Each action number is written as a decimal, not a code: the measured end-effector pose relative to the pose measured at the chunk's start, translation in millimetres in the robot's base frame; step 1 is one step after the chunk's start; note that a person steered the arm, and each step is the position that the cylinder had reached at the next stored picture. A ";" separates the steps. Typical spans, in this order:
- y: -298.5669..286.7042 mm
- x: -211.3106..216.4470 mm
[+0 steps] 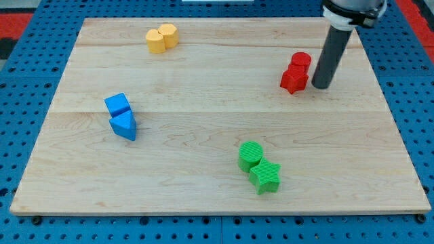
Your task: Slide red star towards center
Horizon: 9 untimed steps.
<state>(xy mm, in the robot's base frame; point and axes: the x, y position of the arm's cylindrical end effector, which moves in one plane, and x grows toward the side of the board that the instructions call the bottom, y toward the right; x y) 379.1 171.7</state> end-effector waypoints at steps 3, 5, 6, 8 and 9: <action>-158.0 -10.6; -139.8 -63.4; -205.2 -52.9; -176.1 -29.8; -155.0 -6.2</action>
